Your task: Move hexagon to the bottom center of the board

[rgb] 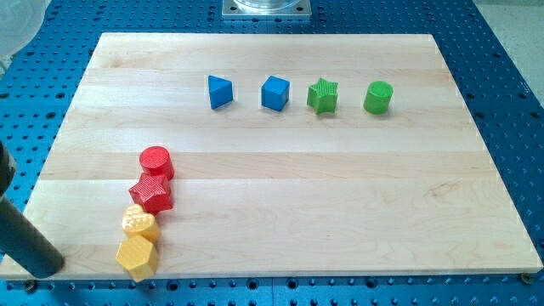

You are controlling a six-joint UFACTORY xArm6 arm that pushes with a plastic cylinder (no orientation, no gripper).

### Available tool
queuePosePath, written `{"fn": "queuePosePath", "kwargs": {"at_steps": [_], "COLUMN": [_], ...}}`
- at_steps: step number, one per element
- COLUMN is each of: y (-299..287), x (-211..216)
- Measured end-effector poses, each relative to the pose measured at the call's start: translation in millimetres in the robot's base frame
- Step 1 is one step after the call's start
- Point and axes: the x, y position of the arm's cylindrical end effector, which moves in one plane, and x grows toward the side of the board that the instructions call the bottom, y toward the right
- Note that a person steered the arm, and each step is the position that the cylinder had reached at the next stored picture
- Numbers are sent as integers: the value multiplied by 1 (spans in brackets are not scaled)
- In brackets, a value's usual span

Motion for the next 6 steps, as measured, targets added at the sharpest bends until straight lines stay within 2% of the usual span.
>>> {"fn": "queuePosePath", "kwargs": {"at_steps": [3, 6], "y": [55, 146], "x": [0, -1]}}
